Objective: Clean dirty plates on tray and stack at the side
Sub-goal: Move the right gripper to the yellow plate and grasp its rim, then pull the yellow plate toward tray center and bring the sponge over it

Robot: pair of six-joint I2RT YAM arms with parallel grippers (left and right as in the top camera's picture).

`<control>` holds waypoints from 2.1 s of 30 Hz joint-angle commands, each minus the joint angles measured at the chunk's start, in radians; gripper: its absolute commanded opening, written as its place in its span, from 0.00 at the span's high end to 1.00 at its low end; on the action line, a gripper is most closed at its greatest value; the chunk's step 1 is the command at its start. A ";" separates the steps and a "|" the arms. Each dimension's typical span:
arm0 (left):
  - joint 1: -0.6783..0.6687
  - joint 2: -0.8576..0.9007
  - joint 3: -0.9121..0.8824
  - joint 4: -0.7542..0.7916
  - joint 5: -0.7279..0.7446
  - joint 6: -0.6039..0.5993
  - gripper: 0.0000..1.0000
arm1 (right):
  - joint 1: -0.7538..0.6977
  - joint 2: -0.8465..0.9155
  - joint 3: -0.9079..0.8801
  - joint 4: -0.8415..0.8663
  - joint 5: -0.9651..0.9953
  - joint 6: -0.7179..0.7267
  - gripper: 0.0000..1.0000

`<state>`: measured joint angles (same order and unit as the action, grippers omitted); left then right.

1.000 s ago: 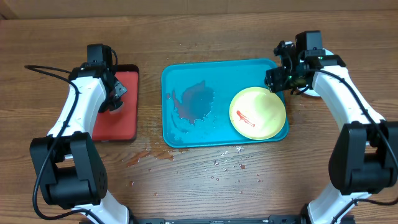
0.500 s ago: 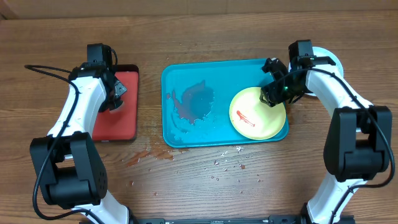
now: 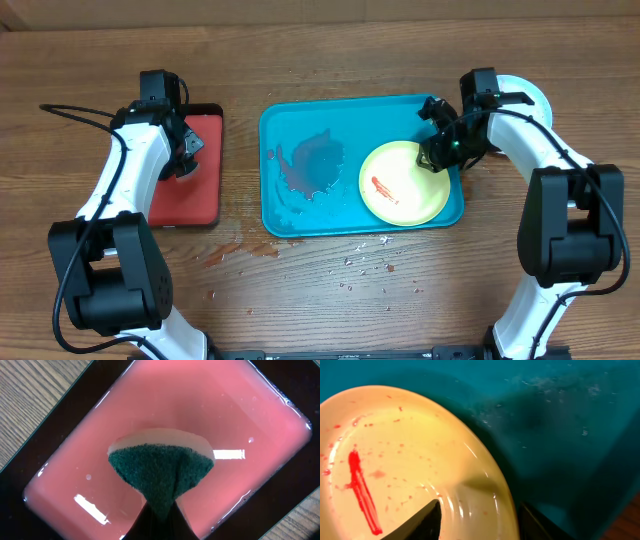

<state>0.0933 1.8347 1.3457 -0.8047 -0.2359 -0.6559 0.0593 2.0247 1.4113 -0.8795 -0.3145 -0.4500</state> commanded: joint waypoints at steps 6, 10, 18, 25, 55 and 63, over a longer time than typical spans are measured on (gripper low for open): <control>-0.003 0.010 -0.003 0.004 0.001 -0.009 0.96 | 0.103 0.003 0.004 0.005 0.169 0.262 0.27; -0.003 0.010 -0.003 0.001 0.002 -0.001 0.96 | 0.095 0.003 0.004 -0.034 0.179 0.267 0.37; -0.003 0.010 -0.003 0.014 0.056 0.006 0.96 | 0.098 0.003 0.003 -0.042 0.171 0.268 0.73; -0.003 0.010 -0.003 0.053 0.251 0.188 0.96 | 0.098 0.003 0.002 0.016 0.080 0.310 0.96; -0.289 0.010 -0.003 0.197 0.566 0.289 0.96 | 0.278 0.080 0.002 0.251 0.072 0.829 0.96; -0.402 0.010 -0.003 0.242 0.427 0.190 0.96 | 0.278 0.079 0.003 0.251 0.097 0.851 0.96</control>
<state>-0.2707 1.8347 1.3449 -0.5743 0.2855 -0.3958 0.3408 2.0827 1.4120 -0.6239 -0.2718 0.3813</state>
